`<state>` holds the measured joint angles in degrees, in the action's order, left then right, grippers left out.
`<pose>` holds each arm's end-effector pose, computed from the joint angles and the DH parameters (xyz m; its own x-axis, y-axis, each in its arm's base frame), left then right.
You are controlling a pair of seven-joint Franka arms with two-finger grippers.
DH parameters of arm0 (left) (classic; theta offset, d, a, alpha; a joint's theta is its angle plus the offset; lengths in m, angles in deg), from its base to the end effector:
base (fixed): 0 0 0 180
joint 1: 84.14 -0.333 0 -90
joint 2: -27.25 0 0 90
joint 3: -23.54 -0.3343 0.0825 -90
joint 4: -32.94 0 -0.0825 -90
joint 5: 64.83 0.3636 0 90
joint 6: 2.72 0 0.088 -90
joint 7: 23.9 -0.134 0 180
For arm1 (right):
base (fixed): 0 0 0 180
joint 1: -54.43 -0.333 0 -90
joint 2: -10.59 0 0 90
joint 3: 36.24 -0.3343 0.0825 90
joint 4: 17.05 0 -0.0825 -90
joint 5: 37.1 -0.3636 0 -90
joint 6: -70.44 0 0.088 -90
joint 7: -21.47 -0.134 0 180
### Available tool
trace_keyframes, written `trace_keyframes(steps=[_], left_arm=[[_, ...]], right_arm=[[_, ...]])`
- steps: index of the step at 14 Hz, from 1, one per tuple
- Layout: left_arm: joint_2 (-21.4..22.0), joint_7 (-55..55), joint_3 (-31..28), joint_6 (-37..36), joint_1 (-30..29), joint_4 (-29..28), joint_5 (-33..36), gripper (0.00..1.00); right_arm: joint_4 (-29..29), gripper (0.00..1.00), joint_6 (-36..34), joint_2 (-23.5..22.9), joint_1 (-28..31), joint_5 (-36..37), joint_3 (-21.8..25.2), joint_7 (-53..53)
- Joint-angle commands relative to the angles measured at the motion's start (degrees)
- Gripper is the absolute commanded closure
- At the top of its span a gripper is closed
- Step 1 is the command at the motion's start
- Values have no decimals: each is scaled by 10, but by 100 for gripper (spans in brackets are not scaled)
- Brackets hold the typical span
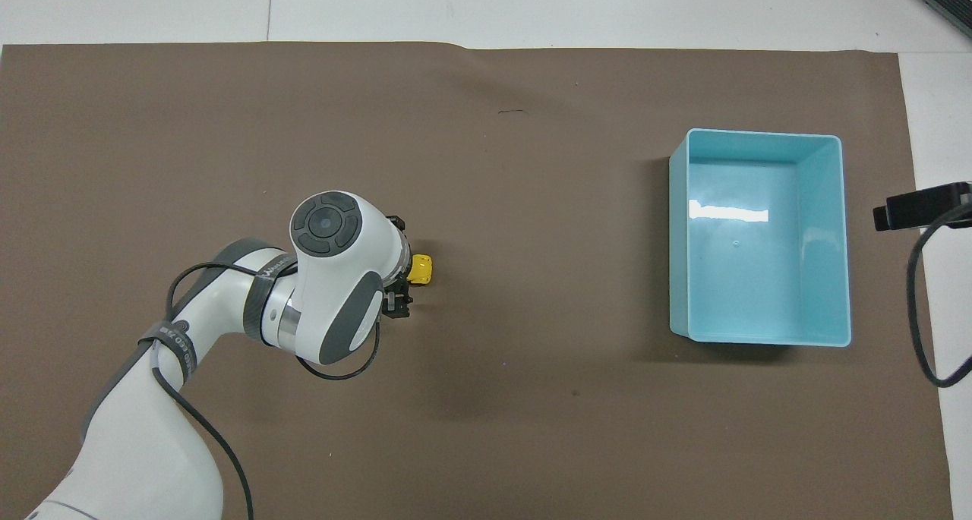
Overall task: Wind up and store yellow beetle car
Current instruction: 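Lower the left gripper onto the yellow car and grip it, then drag the car backward toward the left arm to wind it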
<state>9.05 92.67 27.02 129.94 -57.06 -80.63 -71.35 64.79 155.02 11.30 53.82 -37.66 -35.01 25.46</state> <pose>0.5144 -0.3072 0.3121 -0.0118 0.9951 -0.0977 0.9993 0.0083 -0.0362 0.5208 -0.0043 0.6774 0.9964 0.0597 0.0607 0.0602 -0.9982 -0.0057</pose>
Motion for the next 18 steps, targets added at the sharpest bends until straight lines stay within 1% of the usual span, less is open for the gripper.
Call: trace_keyframes(steps=[1,2,3,4,10,18], left_arm=[[6,3,-8,1,9,-6,-1,50],[6,3,-8,1,9,-6,-1,67],[5,1,-9,1,9,-5,-1,91],[5,-2,-8,2,9,-6,6,100],[6,-21,-8,9,-1,-11,10,100],[7,-50,-8,-3,-59,-18,10,100]], right_arm=[[10,0,1,10,7,-5,-4,-2],[10,0,1,10,7,-5,-4,-2],[10,0,1,10,7,-5,-4,-2],[10,0,1,10,7,-5,-4,-2],[10,0,1,10,7,-5,-4,-2],[10,0,1,10,7,-5,-4,-2]])
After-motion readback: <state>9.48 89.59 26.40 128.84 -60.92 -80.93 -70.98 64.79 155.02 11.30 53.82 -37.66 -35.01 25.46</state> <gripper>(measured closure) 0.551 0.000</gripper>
